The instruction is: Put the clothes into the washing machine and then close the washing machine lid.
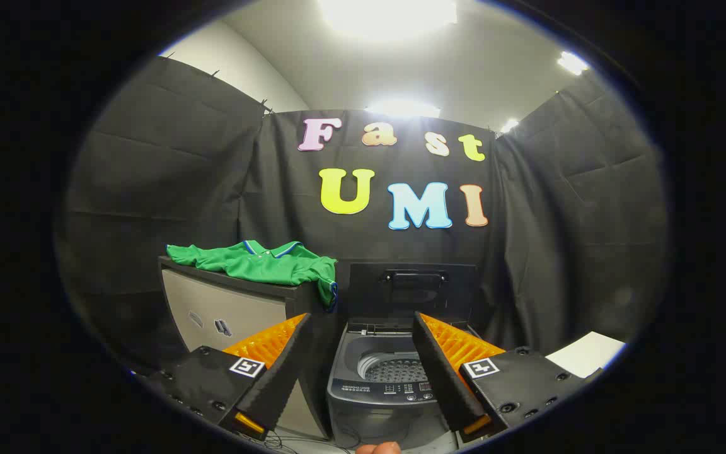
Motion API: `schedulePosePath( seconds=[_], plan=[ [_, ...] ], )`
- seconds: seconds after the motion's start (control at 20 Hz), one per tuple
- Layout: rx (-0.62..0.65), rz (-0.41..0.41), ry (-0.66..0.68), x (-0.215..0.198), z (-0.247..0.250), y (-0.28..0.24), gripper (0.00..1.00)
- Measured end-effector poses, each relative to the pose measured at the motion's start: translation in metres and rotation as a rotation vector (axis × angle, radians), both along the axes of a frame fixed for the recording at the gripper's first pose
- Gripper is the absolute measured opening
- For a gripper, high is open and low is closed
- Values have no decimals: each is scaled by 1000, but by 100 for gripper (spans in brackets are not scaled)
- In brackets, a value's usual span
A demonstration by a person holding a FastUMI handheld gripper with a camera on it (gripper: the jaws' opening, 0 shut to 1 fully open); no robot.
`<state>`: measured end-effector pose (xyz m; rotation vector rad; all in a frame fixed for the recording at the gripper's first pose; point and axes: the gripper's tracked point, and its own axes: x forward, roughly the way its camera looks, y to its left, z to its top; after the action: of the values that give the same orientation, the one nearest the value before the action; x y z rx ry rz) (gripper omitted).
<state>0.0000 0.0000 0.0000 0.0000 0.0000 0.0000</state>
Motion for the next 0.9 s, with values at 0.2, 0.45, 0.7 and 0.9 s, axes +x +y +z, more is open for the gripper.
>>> schedulePosePath(
  seconds=[0.2, 0.45, 0.7, 0.9],
  plan=[
    [-4, 3, 6, 0, -2, 1, 98],
    [-11, 11, 9, 2, -3, 4, 98],
    [-14, 2, 3, 4, -1, 1, 98],
    [-8, -2, 5, 6, -2, 0, 98]
  ],
)
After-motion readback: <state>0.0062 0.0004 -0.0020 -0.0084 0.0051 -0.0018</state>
